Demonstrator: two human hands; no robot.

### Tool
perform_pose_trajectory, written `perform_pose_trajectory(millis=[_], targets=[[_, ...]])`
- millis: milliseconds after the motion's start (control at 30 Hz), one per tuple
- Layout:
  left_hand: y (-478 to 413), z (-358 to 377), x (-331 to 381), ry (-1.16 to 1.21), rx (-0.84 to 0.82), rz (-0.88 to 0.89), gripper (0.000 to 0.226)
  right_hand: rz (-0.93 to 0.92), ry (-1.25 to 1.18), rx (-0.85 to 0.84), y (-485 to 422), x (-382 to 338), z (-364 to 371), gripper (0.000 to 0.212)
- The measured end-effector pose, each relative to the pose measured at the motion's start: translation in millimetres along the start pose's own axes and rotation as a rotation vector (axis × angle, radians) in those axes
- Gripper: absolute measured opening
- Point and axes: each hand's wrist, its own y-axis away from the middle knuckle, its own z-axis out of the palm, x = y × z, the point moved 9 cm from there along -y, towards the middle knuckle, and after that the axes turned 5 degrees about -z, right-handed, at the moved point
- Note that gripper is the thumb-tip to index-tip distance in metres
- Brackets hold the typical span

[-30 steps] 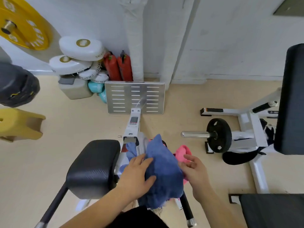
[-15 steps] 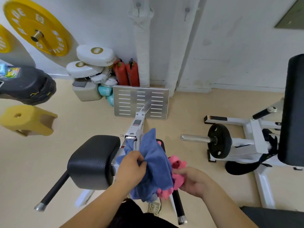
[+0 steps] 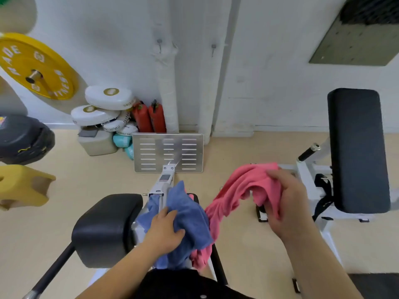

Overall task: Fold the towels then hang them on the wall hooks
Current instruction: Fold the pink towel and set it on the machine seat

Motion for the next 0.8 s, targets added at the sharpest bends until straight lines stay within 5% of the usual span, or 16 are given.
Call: perform_pose_trajectory(millis=[100, 233, 333, 433, 567, 800], targets=[[11.4, -9.4, 16.3, 0.043, -0.047, 0.049, 0.054, -0.130, -0.217, -0.025, 10.0, -47.3, 10.8, 0.032], [29.8, -21.9, 37.9, 0.155, -0.032, 0.151, 0.065, -0.232, -0.217, -0.071, 19.6, -86.2, 31.6, 0.039], [62.9, -46.9, 97.7, 0.432, -0.061, 0.346, 0.076, -0.264, -0.057, -0.101, 29.4, -81.2, 48.5, 0.031], [92.8, -81.4, 150.6, 0.625, 0.025, 0.492, 0.032, -0.232, 0.125, -0.100, 42.3, -58.7, 53.7, 0.024], [108.9, -95.5, 158.6, 0.605, 0.051, 0.551, 0.011, -0.367, 0.509, -0.183, 62.5, -71.9, 59.7, 0.025], [122.3, -98.9, 159.6, 0.556, -0.104, 0.681, 0.027, -0.421, 0.563, -0.074, 65.2, -86.3, 37.5, 0.035]])
